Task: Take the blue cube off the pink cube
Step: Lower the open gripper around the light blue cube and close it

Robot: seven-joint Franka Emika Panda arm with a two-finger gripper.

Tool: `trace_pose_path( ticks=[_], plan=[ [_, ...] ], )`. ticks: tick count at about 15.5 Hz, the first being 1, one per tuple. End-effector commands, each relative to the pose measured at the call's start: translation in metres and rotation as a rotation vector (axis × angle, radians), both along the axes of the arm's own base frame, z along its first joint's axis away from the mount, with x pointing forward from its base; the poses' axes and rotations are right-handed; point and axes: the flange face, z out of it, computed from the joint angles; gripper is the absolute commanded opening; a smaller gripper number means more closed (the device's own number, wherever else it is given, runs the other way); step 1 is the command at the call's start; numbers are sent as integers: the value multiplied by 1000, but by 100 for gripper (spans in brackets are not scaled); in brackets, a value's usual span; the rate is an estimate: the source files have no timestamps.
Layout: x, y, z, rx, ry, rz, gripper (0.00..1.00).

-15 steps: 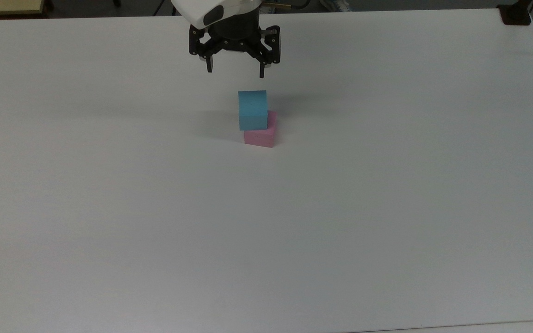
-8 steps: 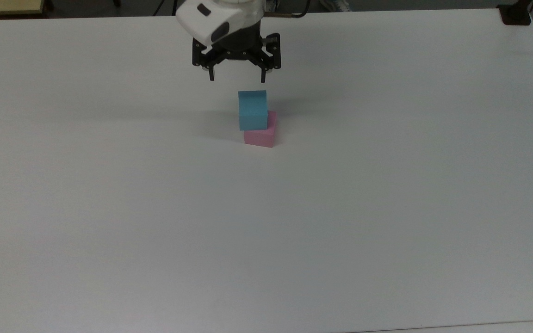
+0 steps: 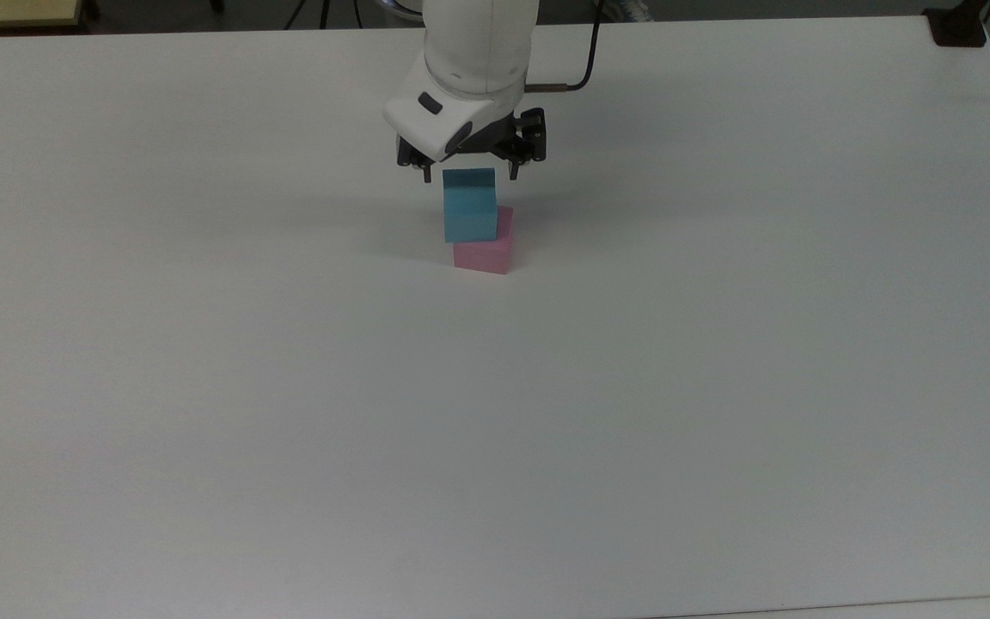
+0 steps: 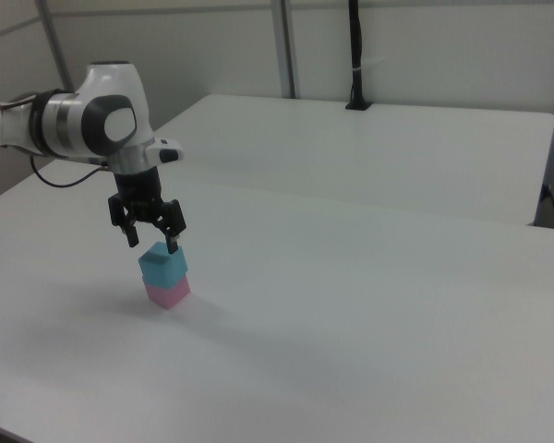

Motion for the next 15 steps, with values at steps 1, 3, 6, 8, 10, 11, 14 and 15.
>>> trace_pose_path(
  ticks=[1, 3, 6, 8, 10, 11, 14, 15],
  plan=[
    [-3, 4, -22, 10, -3, 9, 100],
    [0, -1, -24, -7, -15, 16, 100],
    [2, -7, -18, -12, -27, 15, 100],
    [2, -2, -25, -13, -18, 23, 76],
    [1, 2, -32, -15, -6, 24, 57],
    [2, 3, -36, -15, 0, 26, 48],
    [6, -2, -19, -11, -22, 18, 45],
    [13, -6, -5, -4, -44, 9, 45]
  ],
)
